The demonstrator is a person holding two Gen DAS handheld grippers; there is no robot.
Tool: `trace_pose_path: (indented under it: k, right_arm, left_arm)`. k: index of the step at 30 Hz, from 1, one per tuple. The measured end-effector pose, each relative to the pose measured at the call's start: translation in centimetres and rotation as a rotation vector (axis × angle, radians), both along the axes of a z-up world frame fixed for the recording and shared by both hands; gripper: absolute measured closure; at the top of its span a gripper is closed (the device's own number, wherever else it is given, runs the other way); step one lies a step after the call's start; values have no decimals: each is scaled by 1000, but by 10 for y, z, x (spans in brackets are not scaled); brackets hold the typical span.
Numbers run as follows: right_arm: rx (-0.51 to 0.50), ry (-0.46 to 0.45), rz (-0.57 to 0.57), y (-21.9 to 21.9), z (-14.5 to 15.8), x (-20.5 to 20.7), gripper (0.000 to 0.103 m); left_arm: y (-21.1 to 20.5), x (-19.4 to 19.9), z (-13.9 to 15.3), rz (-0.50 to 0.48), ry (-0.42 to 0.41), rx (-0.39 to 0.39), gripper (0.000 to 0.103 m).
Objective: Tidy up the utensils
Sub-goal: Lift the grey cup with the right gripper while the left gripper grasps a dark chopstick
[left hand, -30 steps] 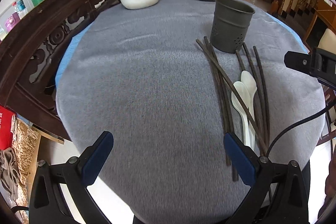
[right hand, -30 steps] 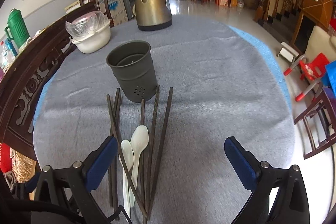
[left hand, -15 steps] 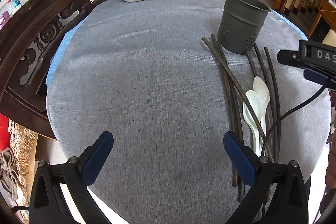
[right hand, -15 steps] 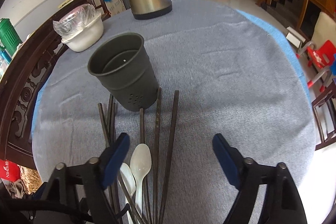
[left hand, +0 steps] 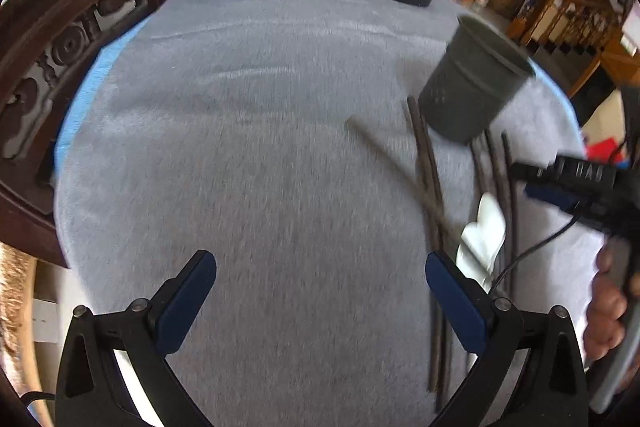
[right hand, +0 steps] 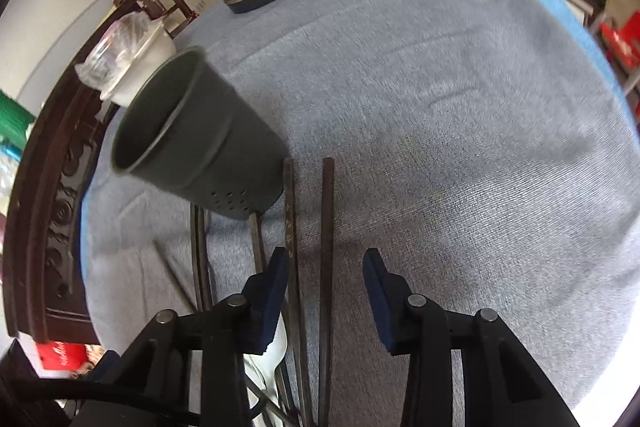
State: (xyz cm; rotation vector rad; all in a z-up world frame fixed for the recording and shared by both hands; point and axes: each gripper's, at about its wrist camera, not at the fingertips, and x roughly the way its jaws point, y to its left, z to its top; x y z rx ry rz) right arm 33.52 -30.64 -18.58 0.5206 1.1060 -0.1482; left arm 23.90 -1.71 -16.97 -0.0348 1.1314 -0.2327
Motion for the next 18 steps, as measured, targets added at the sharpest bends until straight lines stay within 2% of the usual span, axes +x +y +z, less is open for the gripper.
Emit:
trace_pose_path:
  k: [6, 8, 9, 10, 13, 17, 18]
  right_arm:
    - [96, 4, -12, -13, -5, 6, 62]
    - [123, 5, -3, -15, -6, 5, 61]
    - [130, 0, -4, -17, -5, 2, 61]
    - [132, -5, -2, -18, -5, 1, 61]
    - [132, -11, -7, -27, -3, -5, 55]
    - [114, -13, -42, -42, -3, -8, 54]
    - [111, -4, -48, -44, -4, -5, 54]
  left_arm:
    - [1, 39, -11, 4, 101, -136, 0]
    - [2, 50, -17, 19, 133, -178, 3]
    - [3, 54, -20, 27, 149, -198, 8]
    - [3, 57, -25, 36, 169, -207, 14]
    - [-1, 61, -26, 44, 171, -210, 17]
    - [-5, 66, -26, 58, 175, -212, 22]
    - [-7, 69, -27, 62, 173, -205, 26]
